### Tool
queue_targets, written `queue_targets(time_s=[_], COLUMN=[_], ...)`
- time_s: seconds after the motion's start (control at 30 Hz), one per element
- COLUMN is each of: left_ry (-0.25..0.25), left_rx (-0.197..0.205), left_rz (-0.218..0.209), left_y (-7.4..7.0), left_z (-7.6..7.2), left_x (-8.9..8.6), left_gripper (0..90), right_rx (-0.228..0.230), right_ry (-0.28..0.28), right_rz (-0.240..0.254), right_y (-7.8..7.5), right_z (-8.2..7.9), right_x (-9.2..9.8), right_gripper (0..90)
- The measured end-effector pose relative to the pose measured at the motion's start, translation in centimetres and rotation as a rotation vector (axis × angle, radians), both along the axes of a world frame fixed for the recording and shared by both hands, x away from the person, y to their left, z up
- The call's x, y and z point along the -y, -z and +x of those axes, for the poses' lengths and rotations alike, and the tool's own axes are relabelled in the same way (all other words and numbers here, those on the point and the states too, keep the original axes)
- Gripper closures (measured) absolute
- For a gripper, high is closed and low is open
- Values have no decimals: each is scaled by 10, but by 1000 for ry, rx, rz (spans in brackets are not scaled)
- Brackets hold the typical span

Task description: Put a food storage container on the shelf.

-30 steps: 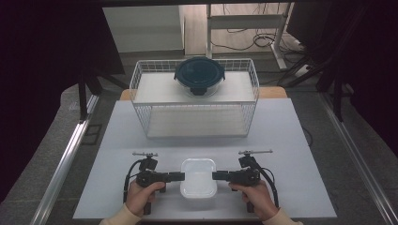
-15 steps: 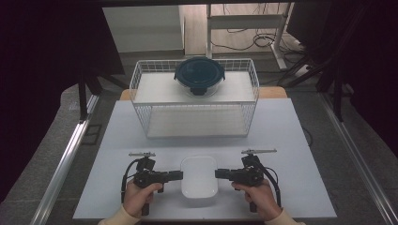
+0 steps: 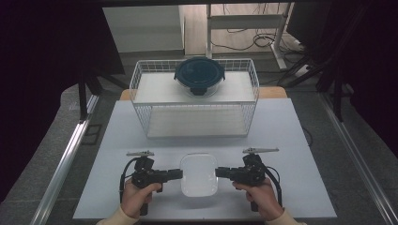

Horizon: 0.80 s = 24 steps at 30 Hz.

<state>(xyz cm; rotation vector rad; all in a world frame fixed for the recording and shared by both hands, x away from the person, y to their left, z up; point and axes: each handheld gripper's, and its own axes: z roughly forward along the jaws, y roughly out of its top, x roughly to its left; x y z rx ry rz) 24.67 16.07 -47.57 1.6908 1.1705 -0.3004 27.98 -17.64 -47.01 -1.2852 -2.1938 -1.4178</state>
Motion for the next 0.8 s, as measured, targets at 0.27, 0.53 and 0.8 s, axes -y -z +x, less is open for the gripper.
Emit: queue_targets(time_s=[0.27,0.53,0.8], left_ry=[12,10,-3], left_rx=[39,82,126], left_rz=[5,21,32], left_y=[-11,-28,-48], left_z=[4,8,16], left_x=[1,3,2], left_gripper=[808,809,808], right_rx=[41,79,131], right_ry=[0,12,17], right_rz=[1,0,5], right_y=[-10,-22,-41], right_z=[2,3,11], right_x=[1,2,0], right_gripper=[782,780,780])
